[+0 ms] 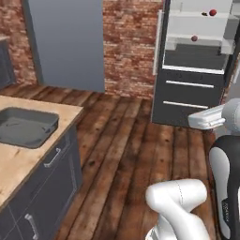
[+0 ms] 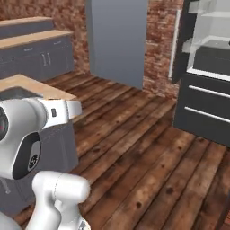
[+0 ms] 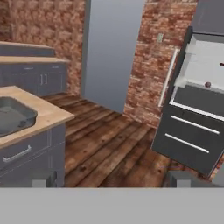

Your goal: Place one onion and one chicken drumstick in each tupperware on the nearby counter, to pack two identical lunches.

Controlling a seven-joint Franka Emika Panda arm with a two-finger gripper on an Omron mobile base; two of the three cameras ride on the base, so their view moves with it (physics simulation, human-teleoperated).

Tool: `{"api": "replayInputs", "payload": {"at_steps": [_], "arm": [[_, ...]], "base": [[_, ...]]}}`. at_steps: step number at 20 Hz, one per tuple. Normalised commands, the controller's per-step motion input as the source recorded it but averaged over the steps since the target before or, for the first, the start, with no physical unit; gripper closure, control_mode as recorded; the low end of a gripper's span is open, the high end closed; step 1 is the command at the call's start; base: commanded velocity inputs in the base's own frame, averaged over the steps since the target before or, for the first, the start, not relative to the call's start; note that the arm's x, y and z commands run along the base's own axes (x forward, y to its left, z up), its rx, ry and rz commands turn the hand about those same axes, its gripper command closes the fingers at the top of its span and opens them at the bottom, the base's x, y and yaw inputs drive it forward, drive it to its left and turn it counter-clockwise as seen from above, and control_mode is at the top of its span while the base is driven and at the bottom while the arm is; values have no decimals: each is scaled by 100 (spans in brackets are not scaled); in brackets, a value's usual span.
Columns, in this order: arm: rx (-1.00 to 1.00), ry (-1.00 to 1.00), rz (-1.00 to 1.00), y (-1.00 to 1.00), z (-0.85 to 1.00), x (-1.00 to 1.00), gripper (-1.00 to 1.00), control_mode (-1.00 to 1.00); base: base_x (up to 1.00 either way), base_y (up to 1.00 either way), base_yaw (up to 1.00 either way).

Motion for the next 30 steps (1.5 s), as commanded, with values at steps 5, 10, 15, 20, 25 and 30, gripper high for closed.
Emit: {"api": "replayInputs", "payload": {"at_steps": [5,10,15,20,25,30], "arm": [[0,0,0,0,0,0,-100,100],[0,0,0,0,0,0,-100,100],[0,0,0,0,0,0,-100,100],[0,0,0,0,0,0,-100,100],[0,0,0,0,0,0,-100,100],[0,0,0,0,0,0,-100,100]], "base": [[5,-22,-89],[53,19,-67],[100,81,-34],[100,87,-25],[100,22,-13],[84,-46,3]]}}
